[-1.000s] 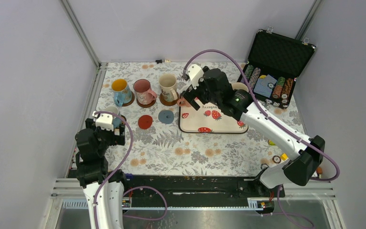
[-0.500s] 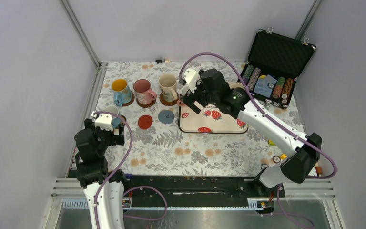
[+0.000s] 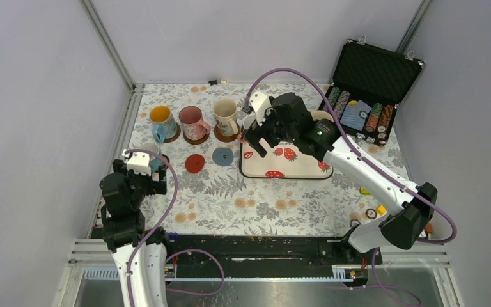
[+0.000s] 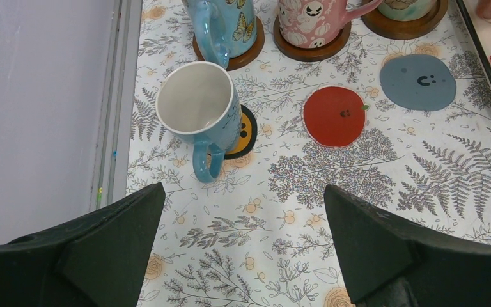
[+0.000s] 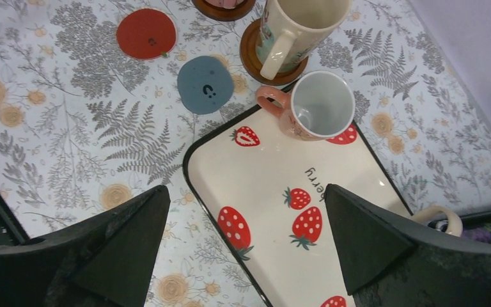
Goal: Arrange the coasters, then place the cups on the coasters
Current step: Pick up the cup from the tray.
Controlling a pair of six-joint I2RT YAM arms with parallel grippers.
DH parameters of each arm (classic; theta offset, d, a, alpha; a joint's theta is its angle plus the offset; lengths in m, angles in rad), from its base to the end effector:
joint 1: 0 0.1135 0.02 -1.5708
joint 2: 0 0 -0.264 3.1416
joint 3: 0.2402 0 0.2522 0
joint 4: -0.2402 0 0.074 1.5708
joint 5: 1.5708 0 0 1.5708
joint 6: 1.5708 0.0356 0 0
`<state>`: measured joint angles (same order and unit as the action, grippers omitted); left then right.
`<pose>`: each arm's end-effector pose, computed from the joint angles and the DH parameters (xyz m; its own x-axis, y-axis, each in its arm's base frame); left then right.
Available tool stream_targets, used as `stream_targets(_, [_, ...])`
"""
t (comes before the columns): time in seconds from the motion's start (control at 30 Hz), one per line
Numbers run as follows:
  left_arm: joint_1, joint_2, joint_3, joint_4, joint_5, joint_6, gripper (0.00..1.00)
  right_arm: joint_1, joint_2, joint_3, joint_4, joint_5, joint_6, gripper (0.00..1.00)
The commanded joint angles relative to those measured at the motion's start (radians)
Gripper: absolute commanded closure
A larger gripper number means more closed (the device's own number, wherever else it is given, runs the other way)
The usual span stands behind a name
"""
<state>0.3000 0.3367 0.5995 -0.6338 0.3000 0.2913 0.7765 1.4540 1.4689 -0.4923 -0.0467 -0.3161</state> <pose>0.0914 0.0173 0.2831 -0.3373 0.1829 -0.9235 0.0811 0.9829 0.1650 0.2347 0.2329 0.3890 -0.0847 -0.5185 -0.8509 -0.7953 0.5496 -0.2557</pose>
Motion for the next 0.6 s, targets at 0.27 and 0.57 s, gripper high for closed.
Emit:
stream_targets(0.27, [0.008, 0.013, 0.002, 0.052, -0.008, 0.003, 0.01, -0.002, -0.001, 0.023, 0.016, -0.082, 0.08, 0.02])
stream_targets(0.57, [0.008, 0.008, -0.003, 0.056, 0.01, 0.006, 0.01, -0.002, 0.023, 0.042, 0.017, -0.084, 0.09, 0.02])
